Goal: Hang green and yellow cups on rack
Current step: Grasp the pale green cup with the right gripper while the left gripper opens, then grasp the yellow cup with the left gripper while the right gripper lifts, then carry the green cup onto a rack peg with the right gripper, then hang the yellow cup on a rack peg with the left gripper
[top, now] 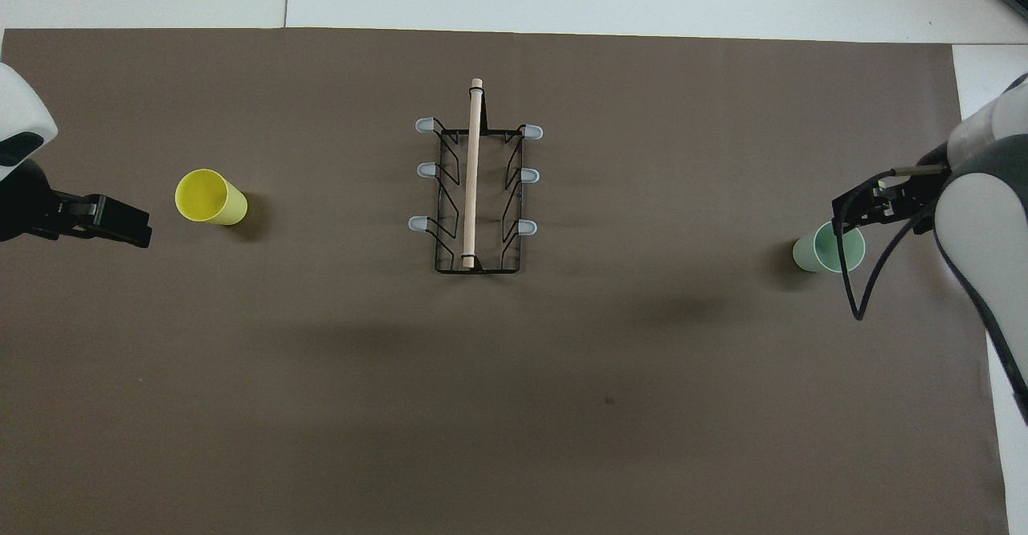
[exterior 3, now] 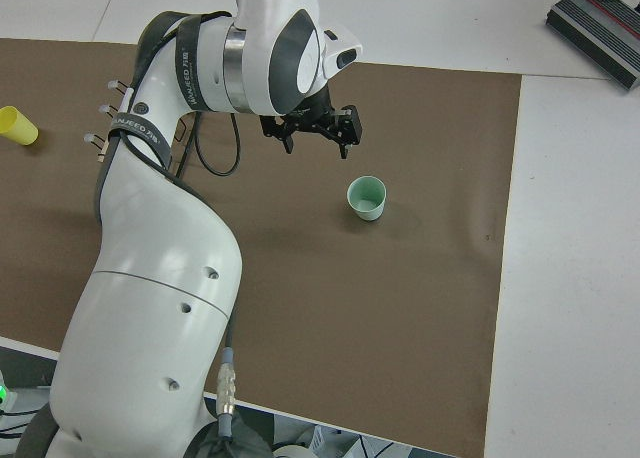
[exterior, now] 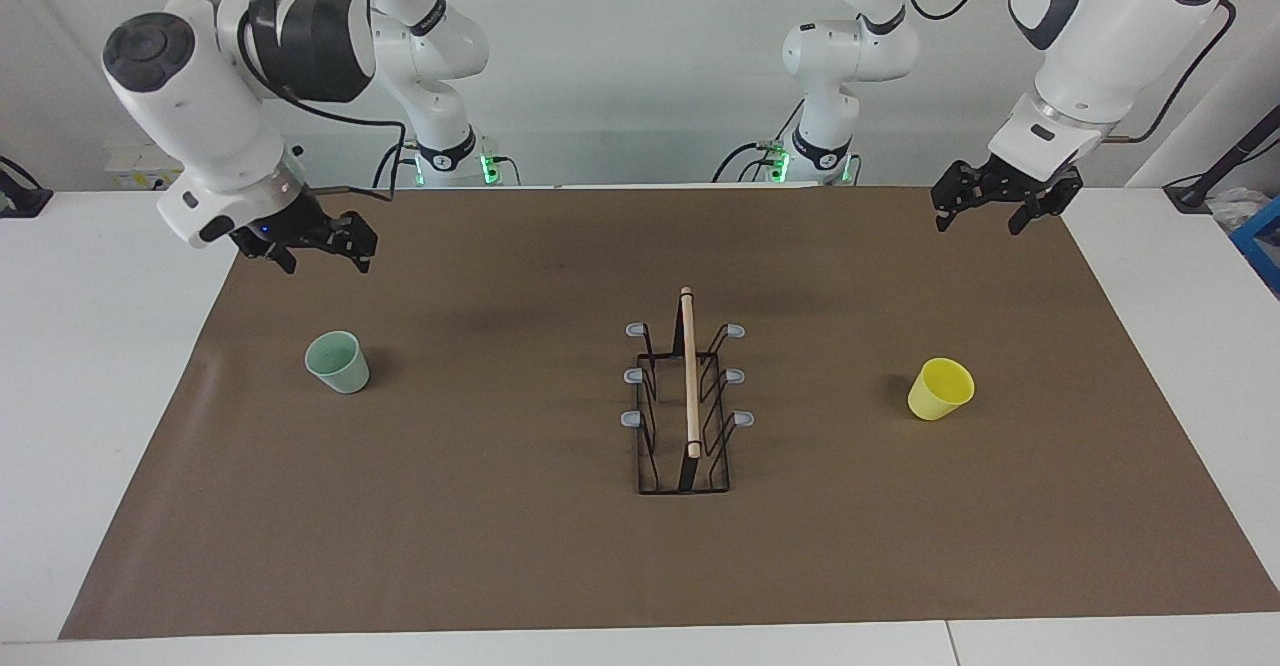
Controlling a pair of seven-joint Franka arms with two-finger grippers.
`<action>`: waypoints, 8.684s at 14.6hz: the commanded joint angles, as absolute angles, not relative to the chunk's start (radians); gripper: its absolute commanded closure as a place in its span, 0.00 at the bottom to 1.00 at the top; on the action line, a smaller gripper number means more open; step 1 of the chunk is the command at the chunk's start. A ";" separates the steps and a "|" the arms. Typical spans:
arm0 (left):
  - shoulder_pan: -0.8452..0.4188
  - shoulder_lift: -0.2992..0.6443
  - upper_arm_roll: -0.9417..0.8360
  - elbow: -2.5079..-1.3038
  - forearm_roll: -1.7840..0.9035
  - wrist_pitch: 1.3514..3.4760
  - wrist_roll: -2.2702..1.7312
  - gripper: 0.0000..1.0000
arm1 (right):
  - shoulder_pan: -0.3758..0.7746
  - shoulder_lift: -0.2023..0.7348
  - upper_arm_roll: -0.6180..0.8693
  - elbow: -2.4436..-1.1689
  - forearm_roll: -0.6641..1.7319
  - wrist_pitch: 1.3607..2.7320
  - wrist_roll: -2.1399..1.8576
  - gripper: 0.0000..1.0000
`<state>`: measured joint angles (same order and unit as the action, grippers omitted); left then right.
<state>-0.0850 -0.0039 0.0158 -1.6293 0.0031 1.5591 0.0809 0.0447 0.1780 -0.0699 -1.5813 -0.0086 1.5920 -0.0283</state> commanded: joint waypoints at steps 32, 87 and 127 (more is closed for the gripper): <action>0.107 0.646 0.146 -1.167 -0.337 1.617 -0.452 0.00 | 0.226 0.540 0.069 -1.911 -1.172 1.612 -0.626 0.00; -0.066 0.324 0.132 -2.108 -1.447 2.400 -0.928 0.12 | 0.348 -0.041 0.107 -2.140 1.907 2.774 -1.789 1.00; -0.481 0.081 0.124 -1.787 -0.025 2.167 -1.058 1.00 | 0.376 0.255 0.104 -2.181 2.634 2.272 -2.815 1.00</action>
<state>-0.4123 0.0701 0.1090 -1.7995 -0.1306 2.1720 -1.0250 0.3801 0.2251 0.0947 -2.1935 2.5498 2.2792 -2.7174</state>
